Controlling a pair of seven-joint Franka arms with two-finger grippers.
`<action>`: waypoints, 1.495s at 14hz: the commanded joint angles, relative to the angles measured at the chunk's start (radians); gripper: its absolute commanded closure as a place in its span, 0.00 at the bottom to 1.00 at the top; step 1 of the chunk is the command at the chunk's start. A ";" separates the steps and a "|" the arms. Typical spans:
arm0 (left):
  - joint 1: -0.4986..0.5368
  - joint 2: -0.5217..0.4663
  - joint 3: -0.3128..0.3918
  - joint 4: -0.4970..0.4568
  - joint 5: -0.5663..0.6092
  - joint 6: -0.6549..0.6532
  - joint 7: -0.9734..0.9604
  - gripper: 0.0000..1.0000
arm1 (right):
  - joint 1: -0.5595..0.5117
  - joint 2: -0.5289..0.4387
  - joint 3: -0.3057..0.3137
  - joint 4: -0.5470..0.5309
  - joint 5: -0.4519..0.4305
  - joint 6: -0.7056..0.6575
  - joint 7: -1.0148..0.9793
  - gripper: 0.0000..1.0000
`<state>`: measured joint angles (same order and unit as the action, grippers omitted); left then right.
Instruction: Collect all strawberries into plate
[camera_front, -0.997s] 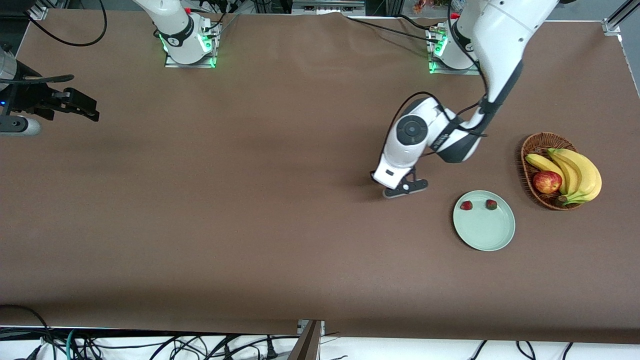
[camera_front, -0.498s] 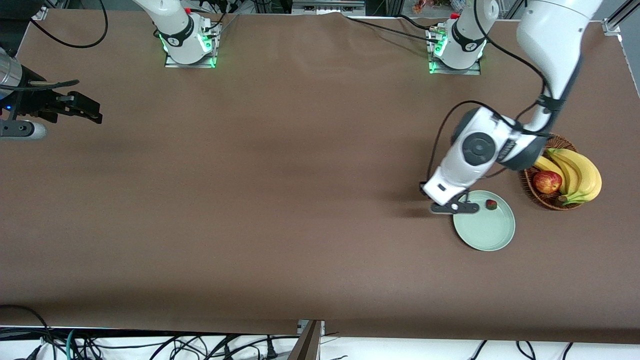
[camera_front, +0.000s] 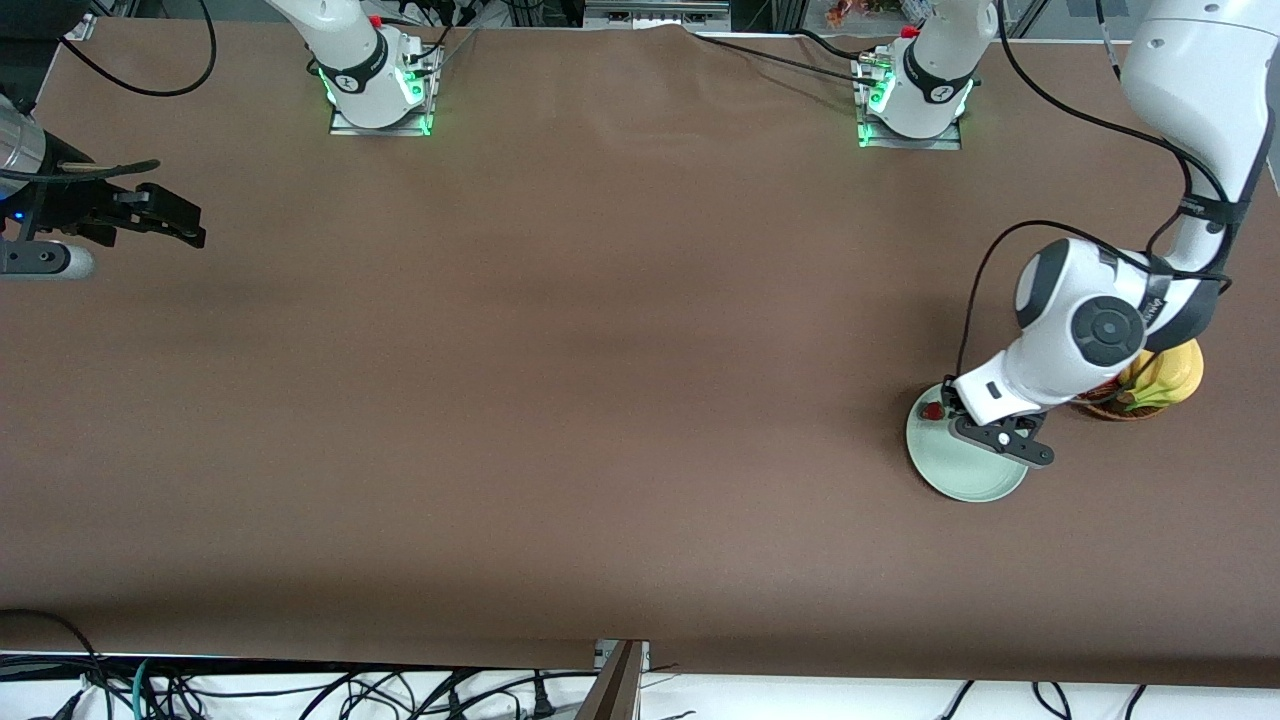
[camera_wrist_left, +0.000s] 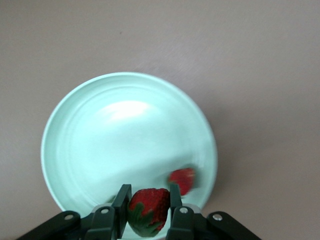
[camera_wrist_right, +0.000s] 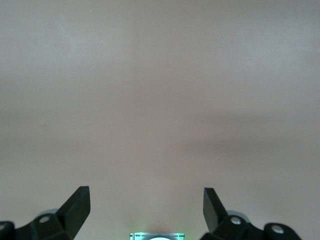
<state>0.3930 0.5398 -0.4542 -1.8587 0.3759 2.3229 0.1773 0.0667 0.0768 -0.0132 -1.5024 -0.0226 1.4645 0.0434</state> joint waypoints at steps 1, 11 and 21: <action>0.021 0.037 -0.012 0.048 0.015 0.009 0.105 0.06 | -0.005 0.003 0.009 0.013 -0.016 -0.004 -0.013 0.00; 0.018 -0.214 -0.162 0.082 0.000 -0.391 -0.114 0.00 | -0.005 0.008 0.009 0.013 -0.016 0.000 -0.008 0.00; -0.119 -0.435 0.082 0.359 -0.328 -0.837 -0.217 0.00 | -0.005 0.008 0.007 0.013 -0.017 0.002 -0.008 0.00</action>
<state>0.3845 0.1911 -0.5449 -1.4380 0.1468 1.4877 -0.0417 0.0668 0.0827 -0.0132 -1.5018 -0.0234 1.4679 0.0432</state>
